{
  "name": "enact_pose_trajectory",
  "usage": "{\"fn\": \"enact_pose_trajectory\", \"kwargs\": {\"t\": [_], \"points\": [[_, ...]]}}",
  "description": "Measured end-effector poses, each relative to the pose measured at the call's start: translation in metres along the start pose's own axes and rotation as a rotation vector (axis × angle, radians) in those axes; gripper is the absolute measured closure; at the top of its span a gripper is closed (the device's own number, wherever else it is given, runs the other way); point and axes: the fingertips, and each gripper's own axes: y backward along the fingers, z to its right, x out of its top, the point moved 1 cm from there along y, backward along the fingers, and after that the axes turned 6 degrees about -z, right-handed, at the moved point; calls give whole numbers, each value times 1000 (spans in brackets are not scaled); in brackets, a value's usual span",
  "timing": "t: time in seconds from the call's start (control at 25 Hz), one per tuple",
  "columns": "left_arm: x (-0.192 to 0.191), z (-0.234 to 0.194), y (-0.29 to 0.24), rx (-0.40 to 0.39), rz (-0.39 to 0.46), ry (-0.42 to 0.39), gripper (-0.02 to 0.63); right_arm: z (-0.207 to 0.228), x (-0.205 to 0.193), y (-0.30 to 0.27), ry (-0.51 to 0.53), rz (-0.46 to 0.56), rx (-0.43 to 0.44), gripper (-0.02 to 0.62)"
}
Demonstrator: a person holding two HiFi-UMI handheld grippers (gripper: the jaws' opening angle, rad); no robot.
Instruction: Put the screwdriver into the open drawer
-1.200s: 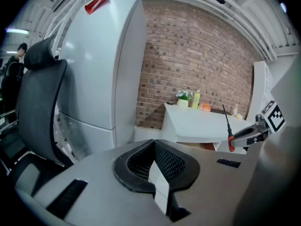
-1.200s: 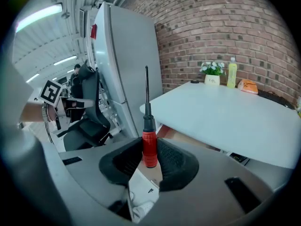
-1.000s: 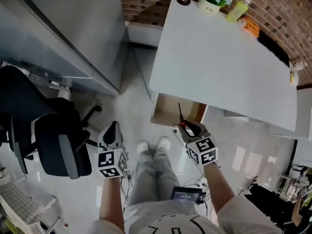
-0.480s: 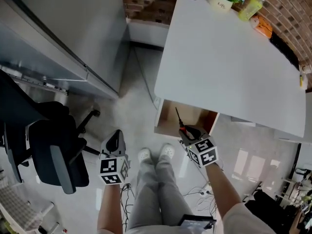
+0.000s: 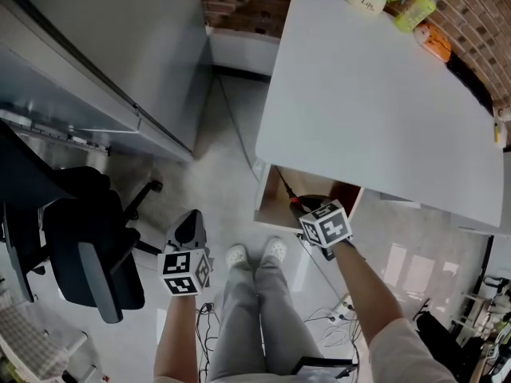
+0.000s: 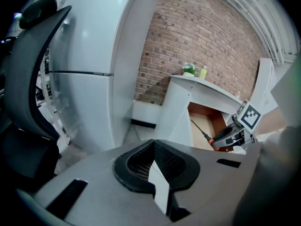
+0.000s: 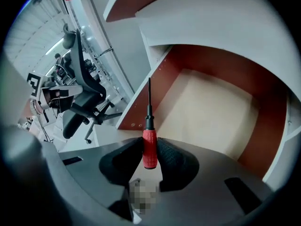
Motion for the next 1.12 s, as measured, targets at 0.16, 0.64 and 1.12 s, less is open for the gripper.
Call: {"fn": "enact_pose_trajectory", "kwargs": {"t": [0.16,0.64,1.12], "points": [[0,-2,-9,-3,-26,-13,594,6,2,-14,-70,-59,11,495],[5,-7,-20,-9,-45,-27,594,24,-1,-38,-114,-114,-48,495],[17,2,0,-7,-25,-26,594,17,7,-3,-123,-46,-75,495]]}}
